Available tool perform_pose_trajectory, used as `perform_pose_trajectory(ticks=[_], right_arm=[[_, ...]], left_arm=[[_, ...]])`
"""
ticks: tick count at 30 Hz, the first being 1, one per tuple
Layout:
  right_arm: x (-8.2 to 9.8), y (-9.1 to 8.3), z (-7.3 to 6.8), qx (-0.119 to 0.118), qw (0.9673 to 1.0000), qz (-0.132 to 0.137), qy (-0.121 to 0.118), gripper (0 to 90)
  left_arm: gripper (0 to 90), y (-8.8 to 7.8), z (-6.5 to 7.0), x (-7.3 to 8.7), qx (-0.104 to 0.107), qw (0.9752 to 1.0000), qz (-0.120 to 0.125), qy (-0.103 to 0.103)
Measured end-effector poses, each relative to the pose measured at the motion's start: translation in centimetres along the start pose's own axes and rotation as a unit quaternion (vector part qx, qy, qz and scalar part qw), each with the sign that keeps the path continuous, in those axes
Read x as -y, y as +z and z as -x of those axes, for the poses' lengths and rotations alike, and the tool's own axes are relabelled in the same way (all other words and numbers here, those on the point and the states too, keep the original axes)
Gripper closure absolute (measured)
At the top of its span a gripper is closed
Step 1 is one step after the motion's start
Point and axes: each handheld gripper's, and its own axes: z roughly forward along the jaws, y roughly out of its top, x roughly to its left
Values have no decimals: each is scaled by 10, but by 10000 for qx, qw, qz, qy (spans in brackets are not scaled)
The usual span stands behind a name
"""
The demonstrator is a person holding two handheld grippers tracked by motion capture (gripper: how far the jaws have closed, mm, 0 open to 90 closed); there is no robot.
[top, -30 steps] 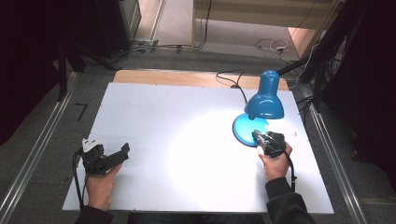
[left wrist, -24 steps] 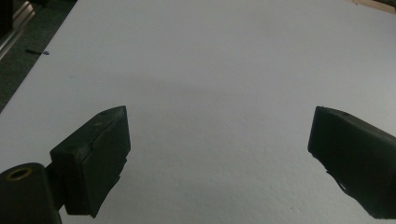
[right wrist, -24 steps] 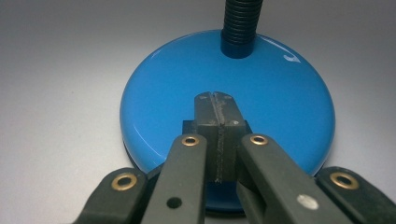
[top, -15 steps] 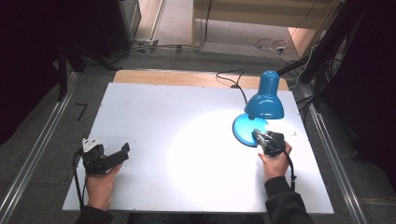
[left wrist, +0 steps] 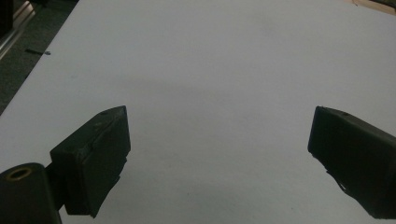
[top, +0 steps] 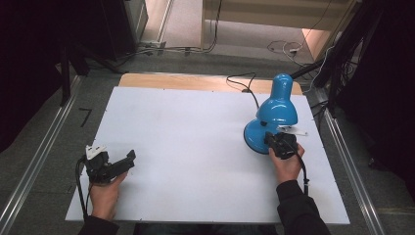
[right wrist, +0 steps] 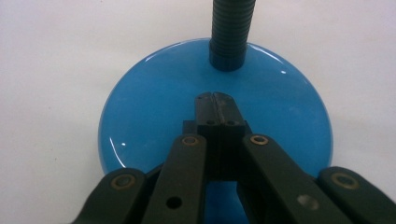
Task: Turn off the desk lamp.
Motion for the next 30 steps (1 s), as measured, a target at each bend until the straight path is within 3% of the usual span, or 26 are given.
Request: perform_pose_trajectory(ticks=[5, 6, 12, 20, 30], right_arm=[[0, -4, 3, -138, 9998, 64, 124, 576], [0, -4, 3, -138, 9998, 64, 124, 576], [0, -9, 6, -166, 9997, 16, 196, 372], [1, -13, 8, -174, 9995, -51, 276, 288], [4, -23, 10, -270, 9992, 48, 305, 263]], left_arm=[[62, 0, 0, 0, -2, 10000, -4, 1], [62, 0, 0, 0, -1, 10000, -2, 3], [62, 0, 0, 0, -7, 10000, -8, 2], [62, 1, 1, 0, -1, 10000, -26, 2], [62, 1, 1, 1, -8, 10000, -36, 6]])
